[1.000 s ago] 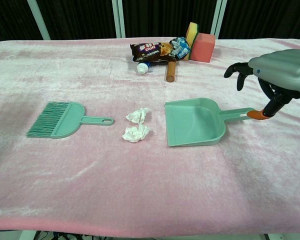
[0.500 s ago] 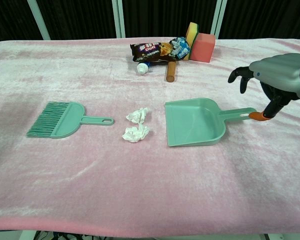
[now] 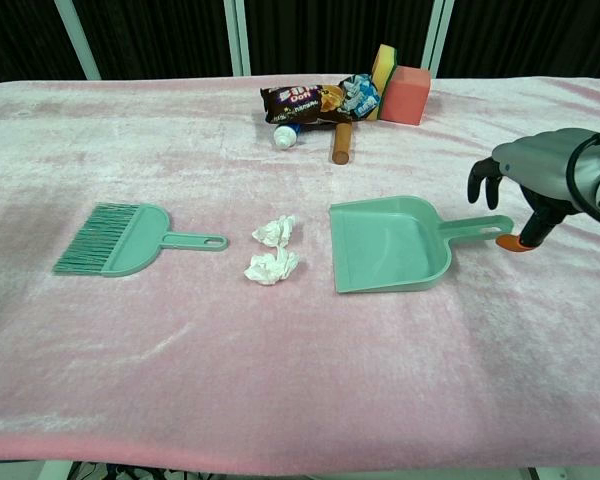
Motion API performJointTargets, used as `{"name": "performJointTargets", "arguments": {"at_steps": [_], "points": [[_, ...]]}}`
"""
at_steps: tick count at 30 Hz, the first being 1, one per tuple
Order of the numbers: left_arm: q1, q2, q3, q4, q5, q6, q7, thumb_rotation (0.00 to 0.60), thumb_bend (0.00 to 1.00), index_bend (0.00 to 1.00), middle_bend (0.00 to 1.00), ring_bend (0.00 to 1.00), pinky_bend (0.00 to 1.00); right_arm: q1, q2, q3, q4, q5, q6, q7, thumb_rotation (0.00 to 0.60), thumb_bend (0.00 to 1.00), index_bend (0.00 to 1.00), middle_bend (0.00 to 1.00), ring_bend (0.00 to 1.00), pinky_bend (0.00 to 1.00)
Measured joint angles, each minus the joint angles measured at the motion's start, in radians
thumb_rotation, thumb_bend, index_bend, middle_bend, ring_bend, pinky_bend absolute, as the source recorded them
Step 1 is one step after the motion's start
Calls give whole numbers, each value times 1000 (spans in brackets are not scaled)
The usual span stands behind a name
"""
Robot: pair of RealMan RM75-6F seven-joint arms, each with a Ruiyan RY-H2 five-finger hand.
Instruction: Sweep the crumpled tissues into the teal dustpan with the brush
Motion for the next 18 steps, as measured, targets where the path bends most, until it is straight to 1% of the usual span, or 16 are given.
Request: {"name": "performJointTargets", "arguments": {"at_steps": [18], "points": [[-2,-1,-3,1,-10,-12,-4,600,6,0,0,0,0,25,-58,-8,47,21,8,3,600,304,416,425,662,808]]}}
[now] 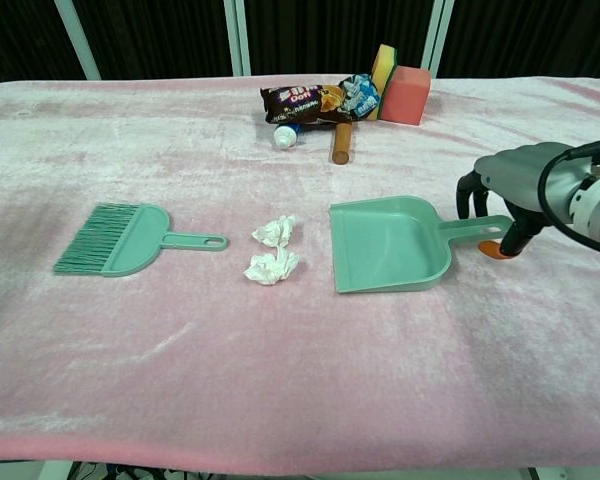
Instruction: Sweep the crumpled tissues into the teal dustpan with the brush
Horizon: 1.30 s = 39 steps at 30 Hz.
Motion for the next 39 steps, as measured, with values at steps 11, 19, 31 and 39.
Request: {"name": "performJointTargets", "arguments": {"at_steps": [11,19,31,39], "points": [[0,1,-1,1,2,-1,-8,600,6,0,0,0,0,7,-7,-3,9,1,8,-1,600,388,644,605,721,829],[-6,4,-1,-5,6,-9,-2,600,6,8,0,0,46,10,7,-6,-13,-11,8,3,600,395,689,622,721,829],[-154,13,-79,-91,-65,-176,124,600,124,246,214,471,617,39,52,1,-77,4,-17,-14,600,405,691,626,723,829],[-341,-48,-159,-116,-220,-349,292,600,175,336,360,785,935,53,64,6,-91,38,-16,-26,600,406,690,626,723,829]]}}
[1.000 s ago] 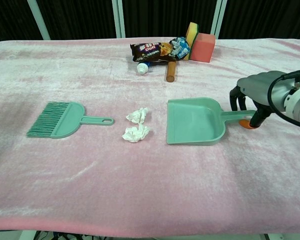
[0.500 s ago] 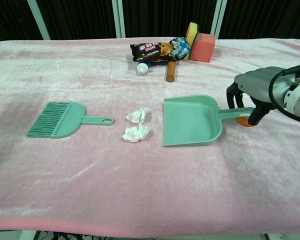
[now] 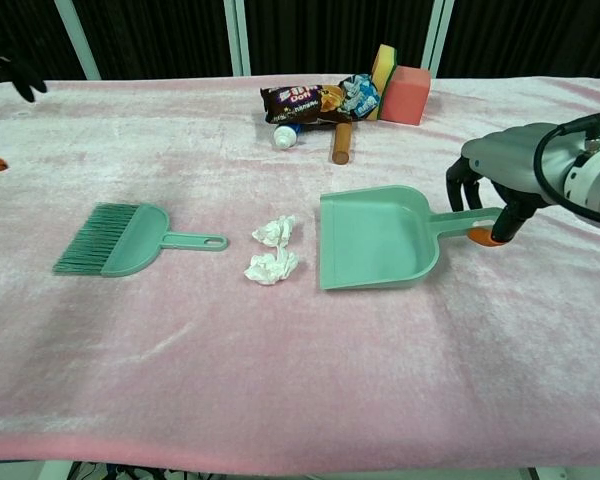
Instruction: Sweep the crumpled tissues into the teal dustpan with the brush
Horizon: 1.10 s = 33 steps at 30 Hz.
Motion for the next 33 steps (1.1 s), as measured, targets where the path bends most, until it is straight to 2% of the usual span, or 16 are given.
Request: {"name": "performJointTargets", "arguments": {"at_steps": [6,16,25,33], "points": [[-118,-112,-25,45,-138,-78,97,600,192,407,429,836,974,9,4,-1,8,18,-5,3,600,405,690,626,723,829],[-261,-277,-7,129,-364,-117,270,600,194,423,455,845,980,17,4,-16,29,31,-13,12,600,406,690,626,723,829],[-328,-383,17,192,-480,-107,306,600,201,435,465,847,982,19,2,-22,32,35,-8,22,600,409,690,626,723,829],[-372,-418,29,223,-541,-96,333,600,244,451,478,850,985,19,3,-24,32,42,-4,33,600,411,690,626,723,829]]}}
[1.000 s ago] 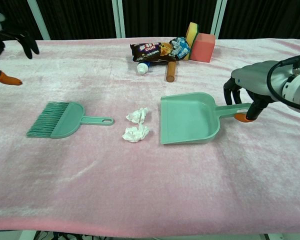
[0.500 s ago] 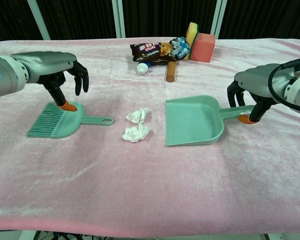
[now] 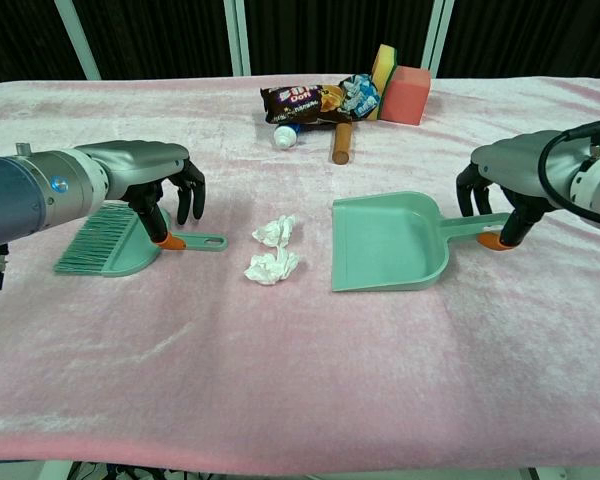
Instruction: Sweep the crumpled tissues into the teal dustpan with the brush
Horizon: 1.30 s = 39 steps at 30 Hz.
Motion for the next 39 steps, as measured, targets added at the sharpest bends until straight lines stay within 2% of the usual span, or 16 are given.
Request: {"name": "performJointTargets", "arguments": {"at_steps": [14,19,23,28,39], "points": [[-47,-29,26,44,-51,-13,13,600,252,468,494,851,986,0,-2,-9,9,3,1,10,600,413,690,626,723,829],[-51,-31,39,45,-53,-12,10,600,252,510,544,856,985,1,-4,-10,11,4,2,10,600,413,690,626,723,829],[-52,-35,43,48,-49,-9,-1,600,300,568,609,866,992,1,-4,-13,14,5,3,10,600,414,690,626,723,829],[-47,-41,43,55,0,-4,-41,600,351,613,657,870,994,1,-3,-13,14,4,5,11,600,414,690,626,723,829],[-29,-40,24,62,144,-26,-203,600,354,618,663,871,994,0,6,-13,6,0,22,5,600,416,690,626,723,829]]}}
